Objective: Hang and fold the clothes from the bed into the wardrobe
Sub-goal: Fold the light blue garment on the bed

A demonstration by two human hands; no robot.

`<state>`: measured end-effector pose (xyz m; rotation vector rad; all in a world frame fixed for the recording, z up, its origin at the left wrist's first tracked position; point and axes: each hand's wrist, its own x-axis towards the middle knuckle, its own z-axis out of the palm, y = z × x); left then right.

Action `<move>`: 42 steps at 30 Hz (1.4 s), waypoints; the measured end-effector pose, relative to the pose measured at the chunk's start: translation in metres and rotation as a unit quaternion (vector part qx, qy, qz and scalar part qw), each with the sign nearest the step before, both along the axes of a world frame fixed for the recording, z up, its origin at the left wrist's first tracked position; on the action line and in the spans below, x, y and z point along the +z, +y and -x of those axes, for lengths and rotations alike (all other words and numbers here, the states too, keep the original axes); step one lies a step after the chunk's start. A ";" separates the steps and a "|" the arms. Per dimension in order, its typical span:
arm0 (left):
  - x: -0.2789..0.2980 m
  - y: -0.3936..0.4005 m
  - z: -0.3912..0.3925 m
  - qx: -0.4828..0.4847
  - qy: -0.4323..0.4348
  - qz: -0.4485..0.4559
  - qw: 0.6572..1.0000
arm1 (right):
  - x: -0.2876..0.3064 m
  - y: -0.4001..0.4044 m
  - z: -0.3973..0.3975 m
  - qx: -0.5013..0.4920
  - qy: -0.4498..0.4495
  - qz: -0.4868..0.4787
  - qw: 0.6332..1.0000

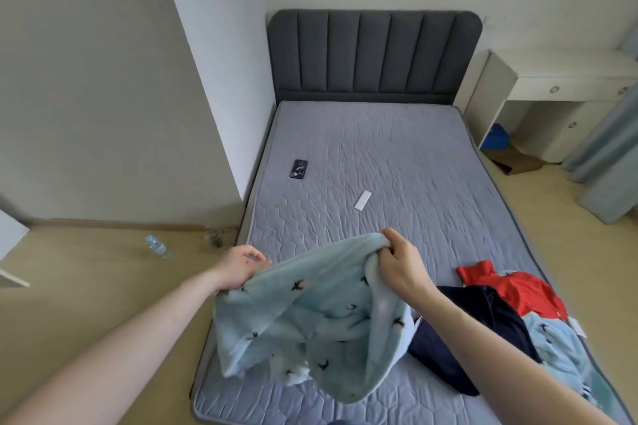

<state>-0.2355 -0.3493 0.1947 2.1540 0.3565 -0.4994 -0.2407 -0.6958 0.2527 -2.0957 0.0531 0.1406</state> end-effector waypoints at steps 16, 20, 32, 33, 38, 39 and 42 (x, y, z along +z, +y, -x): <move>-0.130 -0.111 0.129 -0.120 0.145 -0.020 0.982 | -0.037 0.011 0.031 -0.009 0.189 -0.102 0.977; -0.160 -0.117 0.104 -0.089 0.170 0.039 0.981 | -0.036 0.003 0.028 0.012 0.217 -0.095 0.971; -0.075 -0.077 -0.042 0.072 -0.022 -0.118 0.990 | -0.044 -0.069 -0.047 0.019 0.080 0.191 0.978; -0.052 -0.069 -0.065 0.063 -0.071 -0.131 0.987 | -0.040 -0.074 -0.060 0.012 0.059 0.219 0.974; 0.076 -0.053 -0.153 0.049 -0.292 -0.162 0.941 | 0.040 -0.070 -0.140 -0.045 -0.128 0.240 0.961; 0.100 -0.051 -0.163 0.057 -0.325 -0.164 0.930 | 0.062 -0.068 -0.153 -0.055 -0.171 0.231 0.956; 0.169 -0.041 -0.178 0.080 -0.408 -0.157 0.896 | 0.128 -0.066 -0.178 -0.075 -0.277 0.187 0.939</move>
